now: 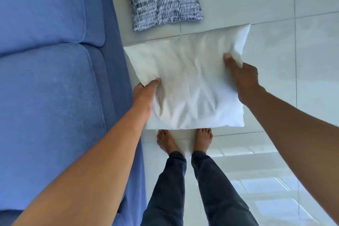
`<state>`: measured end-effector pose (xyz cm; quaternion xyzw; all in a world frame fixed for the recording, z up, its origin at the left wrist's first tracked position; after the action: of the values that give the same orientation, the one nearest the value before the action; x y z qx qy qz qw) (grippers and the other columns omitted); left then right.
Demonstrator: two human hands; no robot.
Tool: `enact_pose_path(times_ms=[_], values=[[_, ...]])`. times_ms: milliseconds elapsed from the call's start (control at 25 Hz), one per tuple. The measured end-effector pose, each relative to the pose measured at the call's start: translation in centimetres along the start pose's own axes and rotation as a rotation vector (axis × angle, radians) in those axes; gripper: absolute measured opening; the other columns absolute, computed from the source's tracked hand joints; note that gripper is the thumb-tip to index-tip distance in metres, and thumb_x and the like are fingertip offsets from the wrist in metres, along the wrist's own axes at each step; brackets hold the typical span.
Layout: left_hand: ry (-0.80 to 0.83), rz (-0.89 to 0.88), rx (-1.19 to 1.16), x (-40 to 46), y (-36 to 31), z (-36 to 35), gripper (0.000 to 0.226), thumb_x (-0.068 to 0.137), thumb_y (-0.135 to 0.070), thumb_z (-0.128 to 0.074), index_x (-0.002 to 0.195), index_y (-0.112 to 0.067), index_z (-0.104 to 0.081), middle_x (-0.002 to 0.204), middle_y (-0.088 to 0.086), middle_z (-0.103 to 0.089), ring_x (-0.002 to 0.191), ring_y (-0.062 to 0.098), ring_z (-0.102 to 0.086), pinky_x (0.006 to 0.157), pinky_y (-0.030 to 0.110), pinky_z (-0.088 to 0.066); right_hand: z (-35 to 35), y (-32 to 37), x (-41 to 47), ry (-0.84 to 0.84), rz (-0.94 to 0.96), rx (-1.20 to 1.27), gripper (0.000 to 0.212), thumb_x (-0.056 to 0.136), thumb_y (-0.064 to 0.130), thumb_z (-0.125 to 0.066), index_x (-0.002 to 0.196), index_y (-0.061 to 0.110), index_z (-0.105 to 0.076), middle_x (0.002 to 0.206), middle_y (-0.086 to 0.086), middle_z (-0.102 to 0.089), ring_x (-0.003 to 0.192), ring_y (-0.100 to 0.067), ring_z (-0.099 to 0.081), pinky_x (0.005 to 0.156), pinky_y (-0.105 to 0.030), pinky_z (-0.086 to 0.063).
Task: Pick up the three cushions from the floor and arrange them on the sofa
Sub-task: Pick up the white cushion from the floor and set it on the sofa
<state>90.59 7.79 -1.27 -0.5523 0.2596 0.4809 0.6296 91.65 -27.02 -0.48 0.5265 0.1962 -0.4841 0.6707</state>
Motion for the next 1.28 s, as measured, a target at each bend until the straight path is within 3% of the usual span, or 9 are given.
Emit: enact_pose_path(times_ms=[80,240,440,560,680,760,880,960,1280], values=[[0.022,0.001,-0.047,-5.0,-2.4,2.1,0.020,0.089,-0.030,-0.082,0.103,-0.024,-0.069,0.115,0.000,-0.076,0.108,0.024,-0.072,0.098,0.041,-0.057,1.5,3.2,-4.1,-0.001,0.051,0.000,0.079,0.070,0.076,-0.079,0.106,0.006,-0.074,0.103,0.001,-0.071,0.096,-0.022,-0.066,0.087,-0.036,-0.054],[0.010,-0.041,-0.112,-14.5,-6.4,6.9,0.024,0.090,-0.032,-0.081,0.110,-0.024,-0.070,0.119,0.001,-0.076,0.110,0.025,-0.071,0.102,0.046,-0.056,3.1,8.7,-12.3,0.016,0.109,-0.048,0.083,0.066,0.083,-0.074,0.107,0.010,-0.075,0.120,-0.008,-0.075,0.113,-0.030,-0.069,0.098,-0.046,-0.057],[-0.013,-0.117,-0.249,-23.6,-10.0,12.9,0.022,0.089,-0.036,-0.081,0.107,-0.026,-0.074,0.114,-0.003,-0.079,0.107,0.023,-0.073,0.095,0.043,-0.059,4.0,15.2,-21.2,0.063,0.190,-0.088,0.076,0.058,0.088,-0.073,0.090,0.019,-0.074,0.100,0.001,-0.074,0.112,-0.033,-0.071,0.086,-0.039,-0.056],[-0.053,-0.182,-0.324,-26.8,-11.4,16.6,0.017,0.090,-0.036,-0.080,0.102,-0.026,-0.074,0.111,-0.005,-0.079,0.105,0.020,-0.073,0.088,0.038,-0.059,2.4,18.8,-25.4,0.107,0.272,-0.139,0.094,0.056,0.092,-0.067,0.110,0.015,-0.076,0.120,-0.005,-0.075,0.118,-0.032,-0.069,0.103,-0.047,-0.057],[-0.096,-0.220,-0.410,-28.2,-11.9,20.5,0.027,0.090,-0.037,-0.080,0.113,-0.024,-0.075,0.114,-0.004,-0.080,0.105,0.020,-0.075,0.090,0.039,-0.060,-0.5,21.9,-28.3,0.157,0.339,-0.177,0.091,0.057,0.091,-0.067,0.108,0.016,-0.077,0.112,-0.003,-0.076,0.114,-0.030,-0.070,0.095,-0.039,-0.056],[-0.135,-0.224,-0.526,-28.4,-11.4,25.0,0.031,0.090,-0.037,-0.080,0.116,-0.022,-0.076,0.112,-0.004,-0.082,0.105,0.020,-0.076,0.089,0.038,-0.060,-5.1,24.3,-31.0,0.211,0.396,-0.223,0.082,0.063,0.087,-0.069,0.104,0.017,-0.077,0.107,-0.001,-0.076,0.111,-0.029,-0.071,0.092,-0.038,-0.056],[-0.172,-0.222,-0.602,-27.9,-11.2,28.5,0.031,0.088,-0.039,-0.081,0.115,-0.025,-0.076,0.112,-0.007,-0.082,0.106,0.018,-0.076,0.088,0.037,-0.059,-9.6,26.1,-33.2,0.273,0.445,-0.278,0.076,0.072,0.081,-0.073,0.114,0.018,-0.077,0.119,-0.003,-0.077,0.116,-0.028,-0.070,0.107,-0.047,-0.055],[-0.196,-0.226,-0.638,-27.5,-11.6,31.8,0.035,0.088,-0.041,-0.081,0.119,-0.025,-0.075,0.116,-0.007,-0.080,0.108,0.018,-0.074,0.091,0.038,-0.058,-13.3,27.7,-35.2,0.288,0.482,-0.297,0.071,0.075,0.078,-0.073,0.114,0.018,-0.077,0.119,-0.002,-0.077,0.115,-0.028,-0.070,0.107,-0.046,-0.055],[-0.382,-0.202,-0.821,-27.5,-7.8,47.0,0.025,0.085,-0.048,-0.080,0.105,-0.035,-0.074,0.099,-0.021,-0.081,0.096,0.010,-0.077,0.076,0.029,-0.057,-32.1,30.6,-45.8,0.531,0.644,-0.470,0.047,0.083,0.068,-0.076,0.095,0.023,-0.074,0.097,0.014,-0.074,0.090,-0.006,-0.069,0.077,-0.027,-0.051]])
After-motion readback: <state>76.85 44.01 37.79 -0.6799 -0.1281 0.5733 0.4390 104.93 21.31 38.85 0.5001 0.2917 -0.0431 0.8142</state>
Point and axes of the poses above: each hand's wrist, its own x-axis towards the middle knuckle, its own z-axis out of the back of the hand, y = z × x, the point moved 9 cm from there along x, towards the middle knuckle
